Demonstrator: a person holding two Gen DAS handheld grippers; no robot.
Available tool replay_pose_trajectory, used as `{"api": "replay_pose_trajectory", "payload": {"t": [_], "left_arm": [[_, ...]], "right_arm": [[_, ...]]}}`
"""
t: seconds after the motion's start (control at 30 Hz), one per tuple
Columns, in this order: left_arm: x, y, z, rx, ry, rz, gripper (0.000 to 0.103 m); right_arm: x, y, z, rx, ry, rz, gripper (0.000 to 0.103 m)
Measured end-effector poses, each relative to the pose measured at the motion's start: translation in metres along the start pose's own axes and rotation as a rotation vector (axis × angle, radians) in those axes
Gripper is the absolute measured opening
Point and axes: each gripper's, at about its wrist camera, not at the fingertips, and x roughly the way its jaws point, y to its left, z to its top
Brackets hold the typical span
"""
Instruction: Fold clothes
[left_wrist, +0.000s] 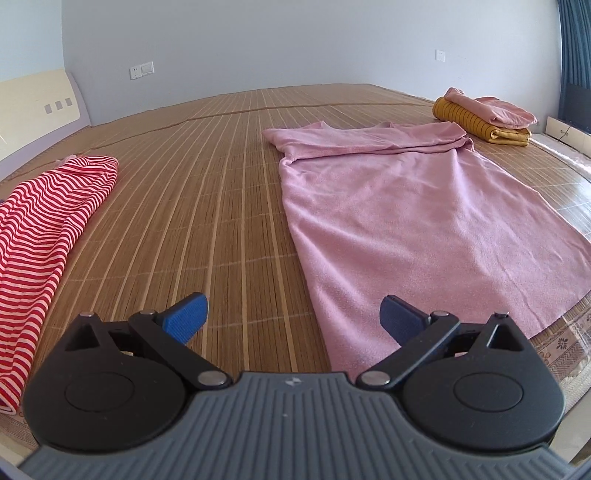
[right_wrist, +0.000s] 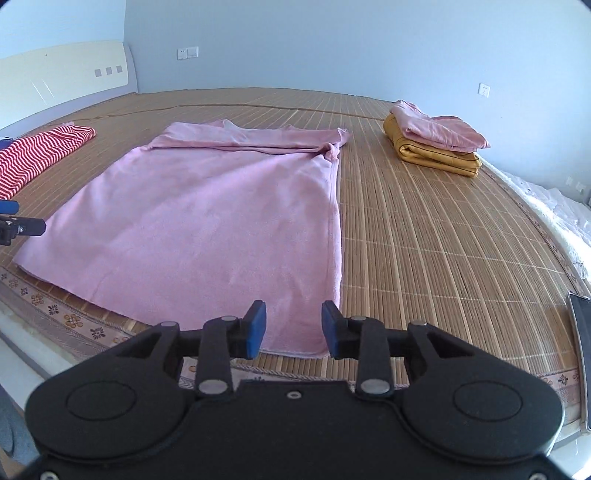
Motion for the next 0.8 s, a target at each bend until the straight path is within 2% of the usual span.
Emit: {"api": "replay_pose_trajectory", "payload": {"t": [0.1, 0.2, 0.23, 0.37, 0.47, 0.57, 0.6, 0.67, 0.7, 0.77, 0.8], "left_arm": [[0.008, -0.006, -0.010, 0.077, 0.037, 0.057, 0.102], [0.005, 0.004, -0.011, 0.037, 0.045, 0.049, 0.102], [0.003, 0.009, -0.007, 0.002, 0.055, 0.031, 0.102], [-0.005, 0.019, 0.005, -0.144, 0.016, -0.116, 0.102], [0.003, 0.008, 0.004, -0.111, 0.024, -0.125, 0.102], [0.012, 0.000, -0.004, -0.110, 0.044, -0.158, 0.102], [0.016, -0.004, -0.007, -0.109, 0.053, -0.150, 0.102], [0.019, -0.014, -0.011, -0.016, 0.040, -0.090, 0.103], [0.018, -0.016, -0.012, -0.001, 0.031, -0.086, 0.103], [0.019, -0.010, -0.013, -0.046, 0.045, -0.094, 0.103], [0.018, -0.009, -0.013, -0.037, 0.045, -0.091, 0.103]], "right_arm": [[0.004, -0.011, -0.008, 0.008, 0.033, -0.046, 0.040], [-0.006, -0.027, -0.009, 0.054, 0.060, -0.046, 0.042], [-0.008, -0.031, -0.008, 0.082, 0.042, -0.023, 0.042], [-0.013, -0.042, -0.005, 0.193, -0.022, 0.074, 0.053], [-0.003, -0.033, -0.001, 0.186, -0.046, 0.084, 0.053], [0.008, -0.020, 0.005, 0.133, -0.061, 0.016, 0.051], [0.011, -0.018, 0.007, 0.120, -0.052, 0.006, 0.051], [0.018, -0.013, 0.011, 0.096, -0.034, -0.013, 0.051], [0.021, -0.013, 0.008, 0.093, -0.024, -0.022, 0.051], [0.025, -0.014, 0.004, 0.087, -0.006, -0.038, 0.051], [0.022, -0.016, 0.002, 0.090, -0.005, -0.039, 0.051]]}}
